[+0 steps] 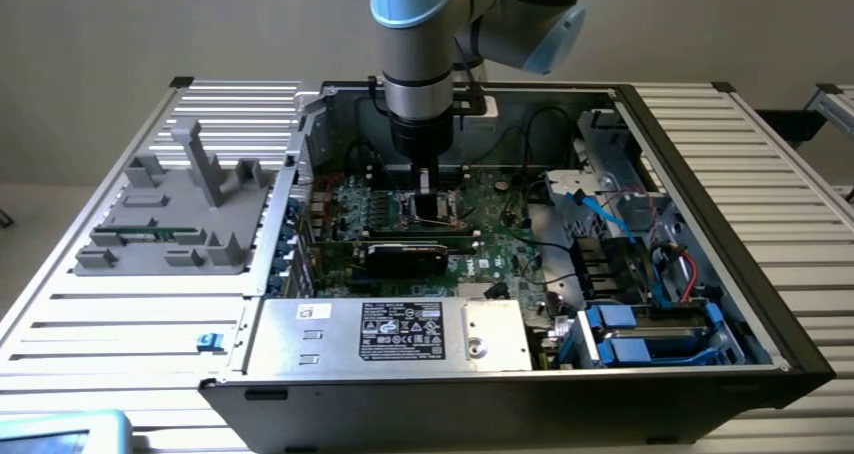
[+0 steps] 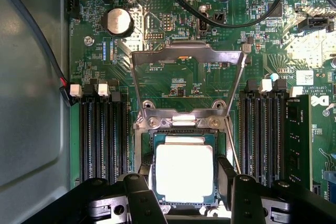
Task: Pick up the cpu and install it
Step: 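Place the cpu into insertion slot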
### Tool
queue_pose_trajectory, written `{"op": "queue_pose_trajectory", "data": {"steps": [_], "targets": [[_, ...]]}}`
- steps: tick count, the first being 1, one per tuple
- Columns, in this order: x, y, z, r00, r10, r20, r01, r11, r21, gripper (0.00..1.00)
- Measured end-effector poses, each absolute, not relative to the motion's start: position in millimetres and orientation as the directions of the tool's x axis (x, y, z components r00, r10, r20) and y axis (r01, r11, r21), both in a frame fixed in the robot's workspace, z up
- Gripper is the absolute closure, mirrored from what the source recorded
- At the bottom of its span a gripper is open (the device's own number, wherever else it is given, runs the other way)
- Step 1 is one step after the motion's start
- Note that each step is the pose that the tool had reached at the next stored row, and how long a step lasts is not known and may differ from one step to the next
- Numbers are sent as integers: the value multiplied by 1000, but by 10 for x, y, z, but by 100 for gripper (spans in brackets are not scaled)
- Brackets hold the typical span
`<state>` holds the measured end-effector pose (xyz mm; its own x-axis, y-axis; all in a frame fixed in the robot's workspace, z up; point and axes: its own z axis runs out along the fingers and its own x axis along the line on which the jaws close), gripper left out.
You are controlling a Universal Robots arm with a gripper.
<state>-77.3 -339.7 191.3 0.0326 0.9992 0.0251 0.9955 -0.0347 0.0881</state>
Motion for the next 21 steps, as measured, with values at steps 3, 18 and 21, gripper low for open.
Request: {"op": "queue_pose_trajectory", "data": {"steps": [3, 18, 21], "targets": [[-773, -3397, 1913, 33, 999, 25, 996, -35, 88, 44], [-773, -3398, 1945, 33, 999, 26, 996, -35, 88, 37], [-773, -3401, 2011, 33, 999, 27, 996, -35, 88, 37]]}}
